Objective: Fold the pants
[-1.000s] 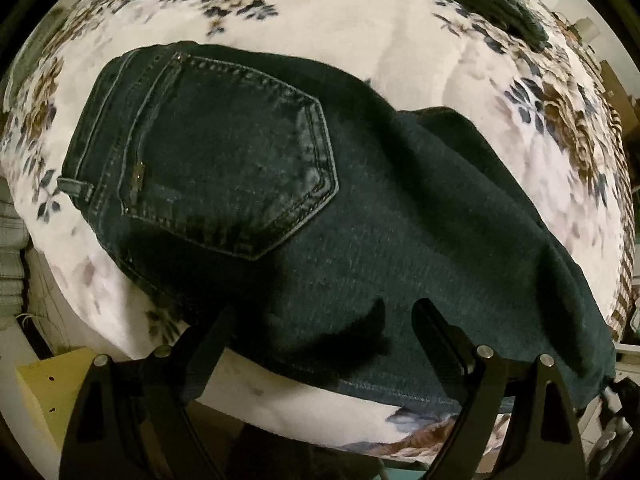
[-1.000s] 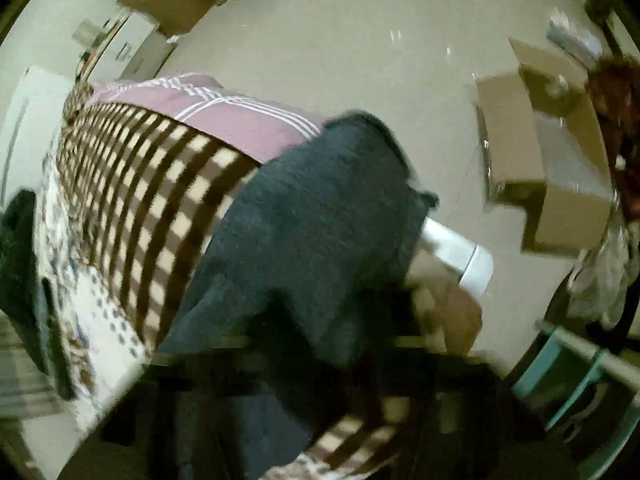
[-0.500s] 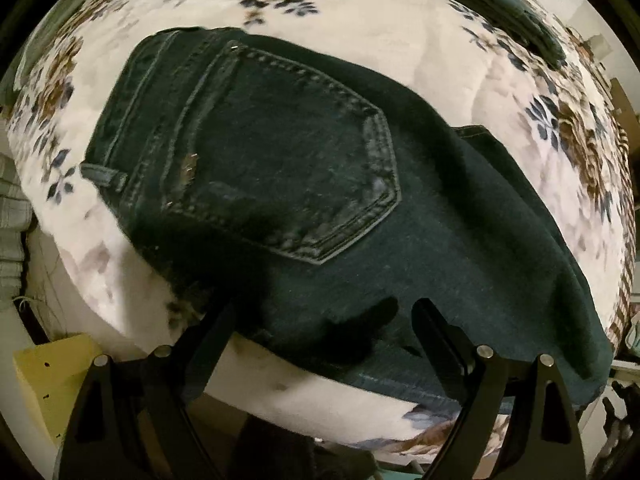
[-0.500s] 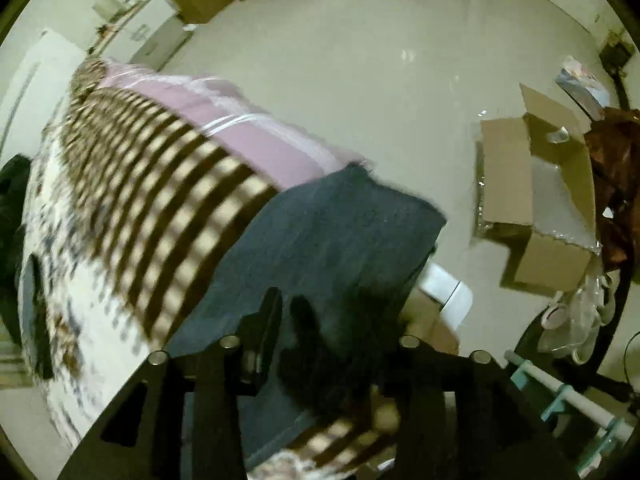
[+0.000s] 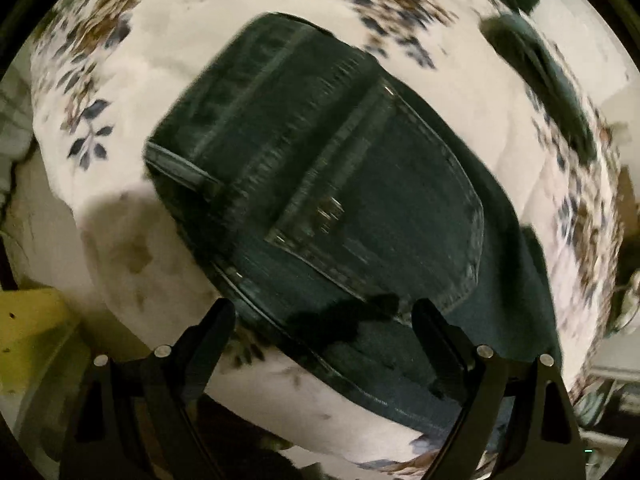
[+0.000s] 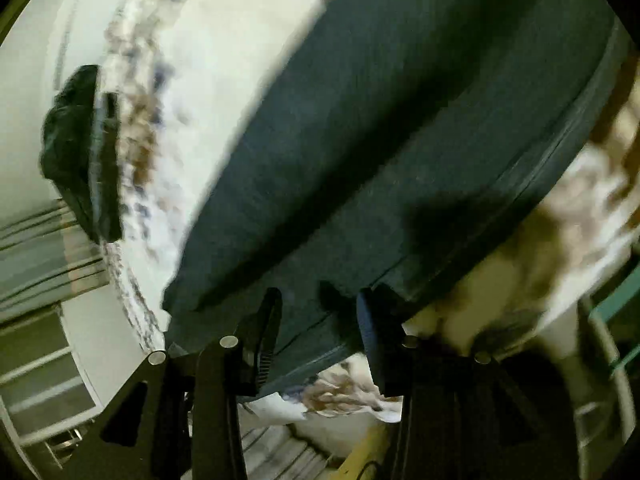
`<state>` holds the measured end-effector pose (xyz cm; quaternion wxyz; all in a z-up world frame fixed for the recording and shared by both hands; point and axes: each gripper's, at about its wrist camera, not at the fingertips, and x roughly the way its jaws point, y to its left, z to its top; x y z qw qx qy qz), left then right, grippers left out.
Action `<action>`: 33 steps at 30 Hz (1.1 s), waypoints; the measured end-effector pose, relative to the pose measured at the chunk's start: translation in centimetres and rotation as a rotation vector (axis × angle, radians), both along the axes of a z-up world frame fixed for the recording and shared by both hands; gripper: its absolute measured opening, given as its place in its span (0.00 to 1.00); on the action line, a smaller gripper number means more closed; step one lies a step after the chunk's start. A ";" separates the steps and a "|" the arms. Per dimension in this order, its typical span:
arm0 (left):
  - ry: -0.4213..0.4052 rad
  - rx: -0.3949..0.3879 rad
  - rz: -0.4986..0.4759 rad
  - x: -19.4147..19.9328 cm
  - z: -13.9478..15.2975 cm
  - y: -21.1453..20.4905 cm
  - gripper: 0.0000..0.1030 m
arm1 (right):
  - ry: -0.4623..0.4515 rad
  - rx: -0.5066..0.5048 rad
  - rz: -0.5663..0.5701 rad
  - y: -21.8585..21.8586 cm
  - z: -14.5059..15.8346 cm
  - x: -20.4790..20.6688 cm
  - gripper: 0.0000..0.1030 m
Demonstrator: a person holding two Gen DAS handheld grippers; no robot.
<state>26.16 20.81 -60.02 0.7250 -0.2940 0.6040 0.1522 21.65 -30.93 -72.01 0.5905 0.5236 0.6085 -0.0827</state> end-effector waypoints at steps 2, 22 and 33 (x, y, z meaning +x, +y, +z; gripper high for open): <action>-0.024 -0.006 0.032 -0.2 -0.3 2.1 0.87 | 0.019 0.018 -0.024 1.2 -1.5 0.4 0.40; -0.121 -0.042 0.092 -2.9 0.3 11.4 0.13 | 0.048 -0.213 0.084 4.3 4.3 -0.6 0.02; -0.022 -0.111 0.097 -3.4 0.9 9.7 0.24 | 0.154 -0.263 0.308 5.2 4.0 0.0 0.30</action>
